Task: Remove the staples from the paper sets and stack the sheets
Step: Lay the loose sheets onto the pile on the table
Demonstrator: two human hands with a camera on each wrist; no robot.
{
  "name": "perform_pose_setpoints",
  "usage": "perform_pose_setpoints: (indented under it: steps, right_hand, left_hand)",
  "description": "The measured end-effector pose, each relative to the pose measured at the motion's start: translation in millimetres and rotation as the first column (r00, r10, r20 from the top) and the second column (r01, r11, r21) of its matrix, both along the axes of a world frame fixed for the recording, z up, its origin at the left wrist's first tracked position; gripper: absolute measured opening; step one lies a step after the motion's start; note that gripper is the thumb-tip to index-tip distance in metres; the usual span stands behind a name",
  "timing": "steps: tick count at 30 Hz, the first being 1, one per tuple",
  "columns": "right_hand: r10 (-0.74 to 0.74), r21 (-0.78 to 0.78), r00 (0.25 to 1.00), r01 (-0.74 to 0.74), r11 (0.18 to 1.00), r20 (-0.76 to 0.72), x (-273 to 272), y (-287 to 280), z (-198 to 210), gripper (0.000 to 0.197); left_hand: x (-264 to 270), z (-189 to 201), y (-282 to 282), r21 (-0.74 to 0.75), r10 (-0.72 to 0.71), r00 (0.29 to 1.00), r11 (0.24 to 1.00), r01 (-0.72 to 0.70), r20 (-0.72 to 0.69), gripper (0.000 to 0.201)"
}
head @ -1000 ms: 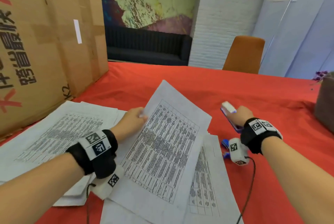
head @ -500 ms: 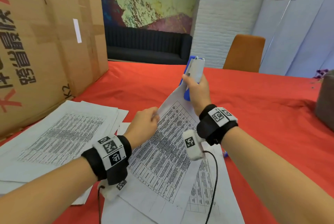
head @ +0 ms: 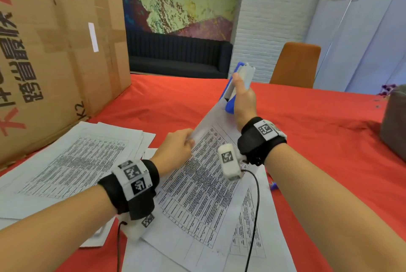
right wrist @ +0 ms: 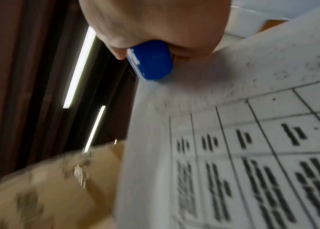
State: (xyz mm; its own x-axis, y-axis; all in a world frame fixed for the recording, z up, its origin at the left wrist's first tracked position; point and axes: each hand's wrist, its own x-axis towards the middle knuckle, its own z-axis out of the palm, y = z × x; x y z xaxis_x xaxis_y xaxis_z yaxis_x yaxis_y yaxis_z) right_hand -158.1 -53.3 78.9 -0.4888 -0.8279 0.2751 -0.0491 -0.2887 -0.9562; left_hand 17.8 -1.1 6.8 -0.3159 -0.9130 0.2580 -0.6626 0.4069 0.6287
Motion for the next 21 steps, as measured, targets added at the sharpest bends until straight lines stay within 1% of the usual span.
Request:
perform_pose_setpoints:
  steps: [2, 4, 5, 7, 8, 10, 12, 13, 14, 15, 16, 17, 18, 19, 20, 21]
  right_hand:
    - [-0.05, -0.002, 0.979, 0.051, 0.999, 0.197, -11.5, -5.2, 2.9, 0.03]
    - [-0.102, 0.042, 0.924, 0.093, 0.995, 0.369, -28.8, -10.1, -4.5, 0.027]
    - [-0.096, 0.064, 0.89, 0.075, 0.995, 0.446, -37.4, -12.2, -13.9, 0.029]
    - [-0.034, 0.071, 0.801, -0.01, 0.997, 0.597, -49.7, -11.4, -42.7, 0.032]
    - [-0.015, 0.09, 0.752, -0.059, 0.994, 0.659, -53.4, -9.7, -59.7, 0.032]
    - [-0.024, 0.144, 0.638, -0.136, 0.98, 0.77, -55.7, -5.1, -95.0, 0.034]
    - [-0.057, 0.174, 0.549, -0.164, 0.971, 0.834, -52.7, -1.6, -124.5, 0.039]
    - [-0.076, 0.182, 0.522, -0.155, 0.971, 0.85, -50.5, -0.8, -136.0, 0.038]
    - [-0.09, 0.181, 0.507, -0.135, 0.974, 0.857, -47.9, 0.1, -144.7, 0.037]
    - [-0.091, 0.17, 0.5, -0.114, 0.979, 0.861, -46.0, 0.5, -151.2, 0.034]
    - [-0.085, 0.151, 0.498, -0.092, 0.984, 0.863, -44.7, 0.8, -156.5, 0.032]
    - [-0.074, 0.125, 0.492, -0.072, 0.99, 0.867, -44.3, 2.1, -160.2, 0.029]
    - [-0.06, 0.102, 0.487, -0.059, 0.993, 0.871, -45.3, 2.1, -163.9, 0.028]
    - [-0.048, 0.085, 0.481, -0.055, 0.995, 0.875, -46.5, 3.1, -166.7, 0.027]
    - [-0.038, 0.073, 0.477, -0.056, 0.996, 0.878, -48.2, 3.1, -169.2, 0.028]
    - [-0.032, 0.066, 0.473, -0.057, 0.996, 0.88, -49.9, 3.3, -171.0, 0.028]
  left_hand:
    - [15.0, 5.8, -12.1, 0.039, 0.047, 0.999, 0.998, -0.046, -0.026, 0.017]
    - [44.5, 15.2, -27.9, 0.057, 0.135, 0.99, 0.99, -0.133, -0.038, 0.018]
    - [63.2, 21.8, -35.6, 0.063, 0.176, 0.984, 0.982, -0.175, -0.012, 0.019]
    - [104.4, 35.1, -49.6, 0.078, 0.271, 0.96, 0.958, -0.276, 0.068, 0.021]
    - [125.8, 40.3, -56.5, 0.087, 0.327, 0.938, 0.937, -0.337, 0.116, 0.022]
    - [165.6, 45.8, -67.4, 0.095, 0.424, 0.874, 0.886, -0.455, 0.236, 0.023]
    - [192.4, 44.5, -80.1, 0.029, 0.5, 0.787, 0.838, -0.546, 0.363, 0.029]
    - [197.0, 41.5, -85.0, -0.02, 0.523, 0.754, 0.826, -0.563, 0.398, 0.038]
    - [193.7, 36.5, -88.2, -0.049, 0.531, 0.751, 0.828, -0.559, 0.392, 0.052]
    - [182.1, 31.4, -87.9, -0.038, 0.513, 0.783, 0.843, -0.536, 0.352, 0.063]
    - [163.6, 25.6, -83.9, 0.045, 0.458, 0.847, 0.873, -0.486, 0.27, 0.067]
    - [141.5, 18.6, -78.0, 0.177, 0.369, 0.916, 0.902, -0.394, 0.159, 0.062]
    - [117.4, 11.5, -71.0, 0.326, 0.27, 0.962, 0.906, -0.271, 0.049, 0.05]
    - [92.1, 4.3, -63.6, 0.472, 0.186, 0.981, 0.87, -0.142, -0.048, 0.037]
    - [69.2, -3.0, -58.0, 0.589, 0.127, 0.985, 0.807, -0.035, -0.114, 0.031]
    - [49.3, -9.0, -54.8, 0.66, 0.082, 0.988, 0.751, 0.024, -0.13, 0.035]
